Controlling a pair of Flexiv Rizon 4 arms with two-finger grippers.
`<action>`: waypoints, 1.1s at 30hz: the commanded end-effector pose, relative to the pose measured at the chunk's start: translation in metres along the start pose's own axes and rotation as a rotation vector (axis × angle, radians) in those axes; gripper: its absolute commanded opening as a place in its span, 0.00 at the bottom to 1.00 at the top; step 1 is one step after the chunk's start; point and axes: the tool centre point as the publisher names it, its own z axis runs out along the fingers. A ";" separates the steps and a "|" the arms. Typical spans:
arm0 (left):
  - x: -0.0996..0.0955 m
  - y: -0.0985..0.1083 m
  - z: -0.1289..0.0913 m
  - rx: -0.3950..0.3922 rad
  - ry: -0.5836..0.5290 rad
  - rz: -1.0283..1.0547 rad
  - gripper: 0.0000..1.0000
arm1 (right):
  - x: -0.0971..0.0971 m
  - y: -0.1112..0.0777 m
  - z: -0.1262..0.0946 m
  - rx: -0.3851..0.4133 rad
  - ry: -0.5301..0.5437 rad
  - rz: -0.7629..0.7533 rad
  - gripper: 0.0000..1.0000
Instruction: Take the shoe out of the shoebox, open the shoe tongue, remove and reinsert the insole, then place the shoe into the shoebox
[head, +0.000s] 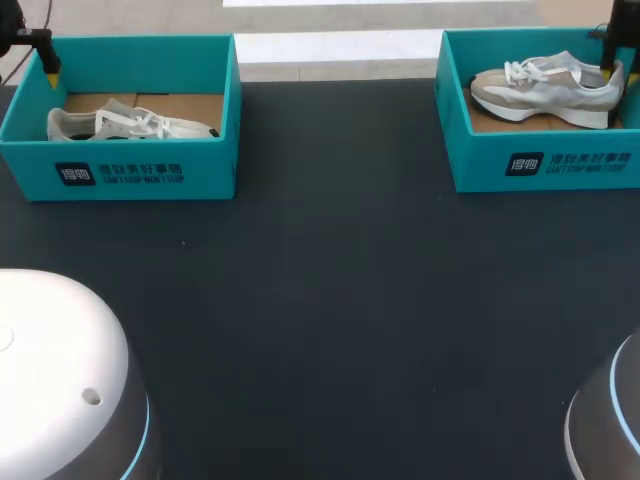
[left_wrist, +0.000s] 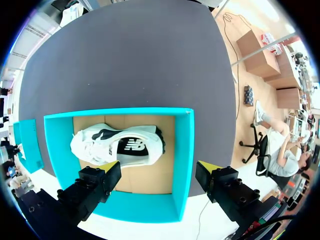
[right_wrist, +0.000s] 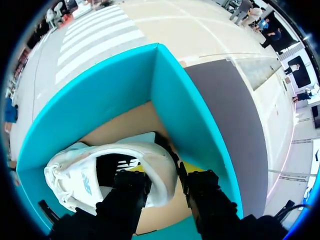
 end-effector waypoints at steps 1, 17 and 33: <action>0.000 -0.002 0.000 -0.003 0.001 0.000 1.00 | 0.003 0.008 0.009 0.013 -0.015 0.003 0.35; 0.000 -0.002 0.000 -0.003 0.001 0.000 1.00 | 0.000 0.002 0.032 0.033 -0.070 0.005 0.27; 0.000 -0.002 0.000 -0.003 0.001 0.000 1.00 | -0.022 -0.004 -0.021 -0.026 -0.028 -0.046 0.00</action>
